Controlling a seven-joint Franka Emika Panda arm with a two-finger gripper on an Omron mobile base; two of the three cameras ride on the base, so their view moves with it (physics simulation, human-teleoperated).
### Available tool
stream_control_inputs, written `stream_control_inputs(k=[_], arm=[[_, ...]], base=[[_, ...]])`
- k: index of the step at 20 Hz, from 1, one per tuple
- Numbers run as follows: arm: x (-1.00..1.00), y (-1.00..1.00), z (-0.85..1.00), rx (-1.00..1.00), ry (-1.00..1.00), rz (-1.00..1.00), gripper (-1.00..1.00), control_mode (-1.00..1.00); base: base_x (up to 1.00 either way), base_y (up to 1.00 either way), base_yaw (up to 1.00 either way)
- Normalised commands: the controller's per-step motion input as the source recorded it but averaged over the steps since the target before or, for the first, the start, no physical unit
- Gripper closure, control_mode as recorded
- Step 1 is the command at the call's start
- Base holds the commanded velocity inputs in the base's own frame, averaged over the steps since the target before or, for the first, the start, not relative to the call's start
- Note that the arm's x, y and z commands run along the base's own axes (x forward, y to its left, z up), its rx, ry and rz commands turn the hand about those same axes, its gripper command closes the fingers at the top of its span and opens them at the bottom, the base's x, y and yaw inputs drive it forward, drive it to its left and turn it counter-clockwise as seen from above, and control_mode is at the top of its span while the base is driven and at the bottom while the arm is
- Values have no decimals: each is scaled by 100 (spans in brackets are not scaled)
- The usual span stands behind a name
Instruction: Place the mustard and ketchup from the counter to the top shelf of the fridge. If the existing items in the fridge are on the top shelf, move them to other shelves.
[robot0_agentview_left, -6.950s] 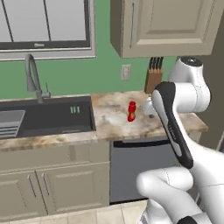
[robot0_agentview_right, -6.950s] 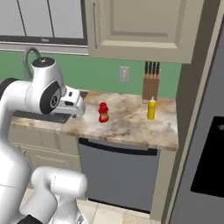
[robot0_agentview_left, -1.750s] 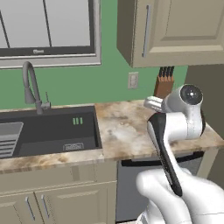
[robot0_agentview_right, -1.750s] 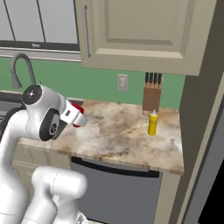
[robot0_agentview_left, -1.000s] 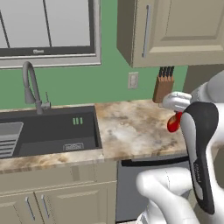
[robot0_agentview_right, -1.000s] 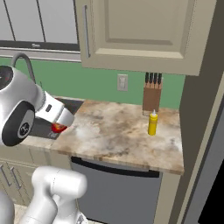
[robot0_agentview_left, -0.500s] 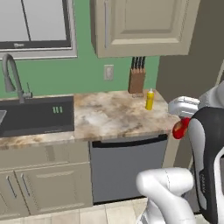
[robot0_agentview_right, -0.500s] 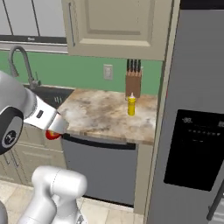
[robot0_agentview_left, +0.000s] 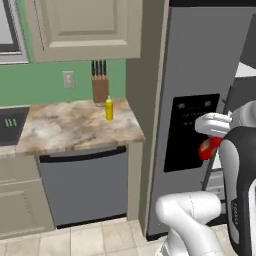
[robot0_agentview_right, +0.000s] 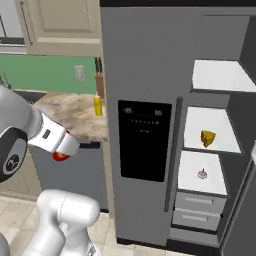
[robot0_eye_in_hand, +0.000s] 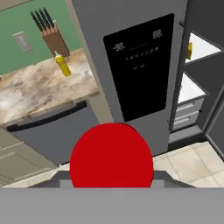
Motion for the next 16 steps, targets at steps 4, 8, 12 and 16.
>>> stream_control_inputs(k=[4,8,12,16], arm=[[0,0,0,0,0,0,100,100],[0,0,0,0,0,0,100,100],[0,0,0,0,0,0,100,100],[0,0,0,0,0,0,100,100]], base=[[0,-100,-6],[9,-100,-1],[23,-97,0],[37,-71,4]])
